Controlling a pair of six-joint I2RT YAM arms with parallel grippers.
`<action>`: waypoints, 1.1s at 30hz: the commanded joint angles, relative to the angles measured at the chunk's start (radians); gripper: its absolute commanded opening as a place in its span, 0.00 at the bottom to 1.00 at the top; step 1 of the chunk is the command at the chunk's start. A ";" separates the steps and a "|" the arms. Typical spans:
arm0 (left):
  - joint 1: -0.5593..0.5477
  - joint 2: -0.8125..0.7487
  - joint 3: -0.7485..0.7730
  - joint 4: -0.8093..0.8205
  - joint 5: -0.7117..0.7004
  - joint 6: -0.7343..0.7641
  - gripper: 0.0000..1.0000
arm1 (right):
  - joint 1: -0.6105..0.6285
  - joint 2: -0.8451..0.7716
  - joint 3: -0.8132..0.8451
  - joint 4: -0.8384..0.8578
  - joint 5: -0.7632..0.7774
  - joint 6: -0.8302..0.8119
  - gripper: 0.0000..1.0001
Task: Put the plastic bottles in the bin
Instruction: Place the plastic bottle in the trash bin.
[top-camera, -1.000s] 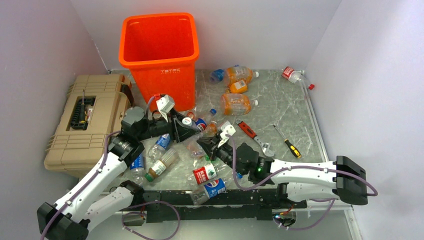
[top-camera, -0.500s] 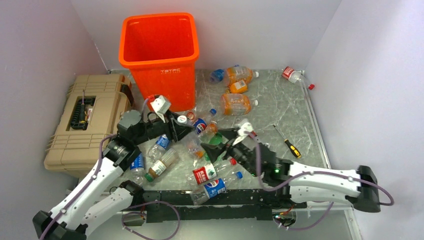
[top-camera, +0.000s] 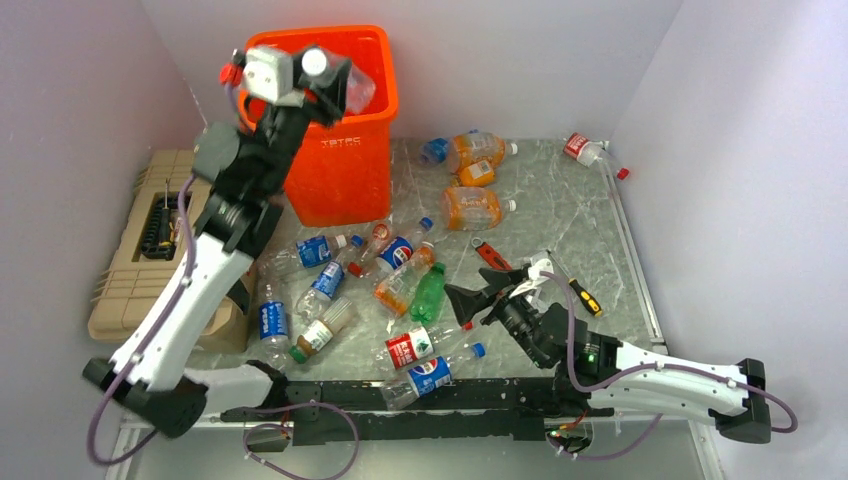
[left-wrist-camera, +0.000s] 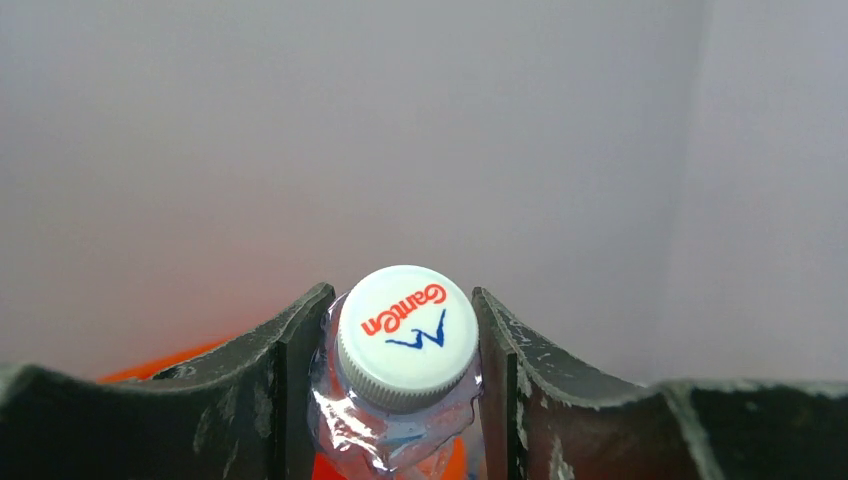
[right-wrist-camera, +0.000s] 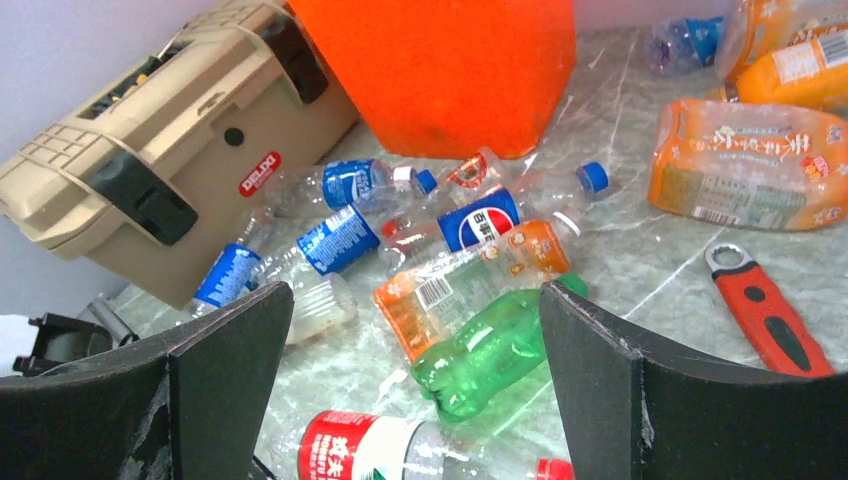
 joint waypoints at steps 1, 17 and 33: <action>0.091 0.201 0.265 -0.020 -0.137 0.086 0.00 | 0.004 0.002 0.005 -0.064 0.024 0.054 0.97; 0.288 0.548 0.589 -0.301 0.023 -0.257 0.99 | 0.005 -0.243 -0.038 -0.227 0.055 0.074 0.97; 0.203 -0.090 0.048 -0.480 0.068 -0.085 0.99 | 0.004 -0.180 -0.040 -0.187 0.060 0.081 0.96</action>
